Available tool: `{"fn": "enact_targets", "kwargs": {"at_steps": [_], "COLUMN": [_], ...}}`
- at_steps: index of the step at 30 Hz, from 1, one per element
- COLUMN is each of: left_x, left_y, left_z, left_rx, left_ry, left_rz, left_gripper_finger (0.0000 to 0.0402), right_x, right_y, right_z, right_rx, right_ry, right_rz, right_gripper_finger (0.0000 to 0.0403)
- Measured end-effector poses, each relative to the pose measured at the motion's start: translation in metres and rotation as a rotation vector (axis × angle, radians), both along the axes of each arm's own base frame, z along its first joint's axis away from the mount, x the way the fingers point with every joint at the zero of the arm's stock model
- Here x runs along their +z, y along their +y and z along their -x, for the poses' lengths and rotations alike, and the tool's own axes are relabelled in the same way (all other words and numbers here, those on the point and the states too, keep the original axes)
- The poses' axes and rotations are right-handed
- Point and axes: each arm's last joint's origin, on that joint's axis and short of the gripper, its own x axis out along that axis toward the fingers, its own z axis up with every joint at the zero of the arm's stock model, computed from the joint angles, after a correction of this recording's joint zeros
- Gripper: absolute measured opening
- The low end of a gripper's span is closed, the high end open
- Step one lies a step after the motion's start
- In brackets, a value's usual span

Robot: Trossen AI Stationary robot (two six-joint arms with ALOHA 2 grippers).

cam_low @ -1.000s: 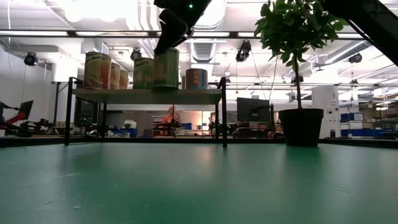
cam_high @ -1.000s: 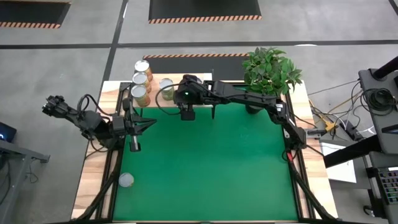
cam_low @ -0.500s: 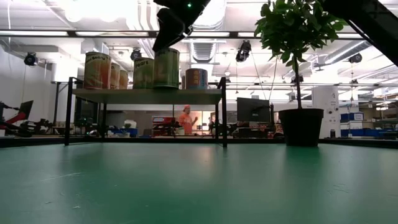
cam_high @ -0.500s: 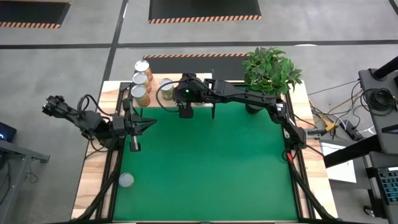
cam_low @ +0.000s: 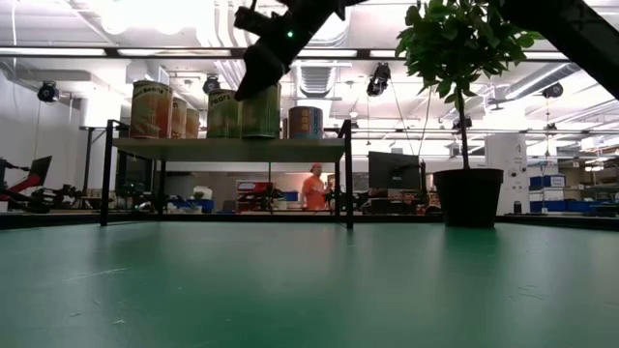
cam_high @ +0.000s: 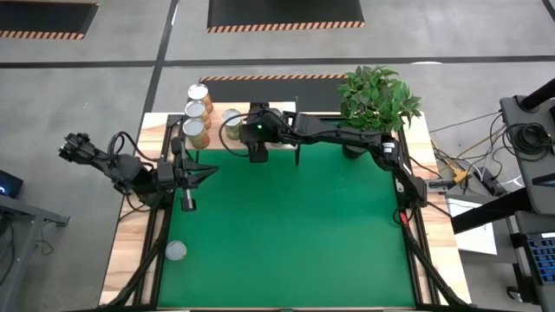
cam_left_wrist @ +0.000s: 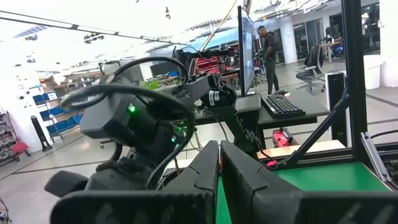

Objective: Pick and place cans onto a shelf
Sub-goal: Put the light green can on the shelf aligned with the light green can

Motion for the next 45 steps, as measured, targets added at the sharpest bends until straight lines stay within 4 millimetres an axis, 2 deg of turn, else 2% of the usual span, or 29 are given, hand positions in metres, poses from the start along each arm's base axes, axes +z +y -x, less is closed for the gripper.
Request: {"fn": "enact_targets", "kwargs": {"at_steps": [7, 12, 16, 20, 24, 28, 33, 45], "left_x": [0.000, -0.001, -0.003, -0.008, -0.010, -0.010, -0.010, -0.011], "left_y": [0.000, 0.000, 0.000, 0.003, 0.004, 0.004, 0.004, 0.004], "left_z": [0.000, 0.000, -0.001, -0.002, -0.002, -0.002, -0.002, -0.003], "left_rx": [0.000, 0.001, 0.029, 0.148, 0.222, 0.222, 0.222, 0.222], "left_ry": [0.002, 0.012, 0.029, 0.076, 0.094, 0.094, 0.095, 0.102], "left_rz": [-0.001, -0.006, -0.006, 0.007, 0.007, 0.006, 0.006, 0.002], "left_gripper_finger": [0.0000, 0.0000, 0.0000, 0.0000, 0.0000, 0.0000, 0.0000, 0.0000], "right_x": [0.007, 0.024, 0.041, 0.048, 0.048, 0.042, 0.033, 0.021], "right_y": [-0.001, 0.015, 0.034, 0.044, 0.037, 0.027, 0.017, 0.012], "right_z": [-0.002, 0.005, 0.019, 0.040, 0.054, 0.059, 0.055, 0.038], "right_rx": [0.009, 0.034, 0.062, 0.061, -0.010, -0.066, -0.071, -0.039], "right_ry": [-0.048, -0.059, -0.022, 0.091, 0.163, 0.203, 0.195, 0.133], "right_rz": [0.025, 0.021, 0.003, -0.041, -0.112, -0.153, -0.136, -0.088], "right_gripper_finger": [0.0329, 0.0329, 0.0329, 0.0318, 0.0257, 0.0152, 0.0026, 0.0009]}}
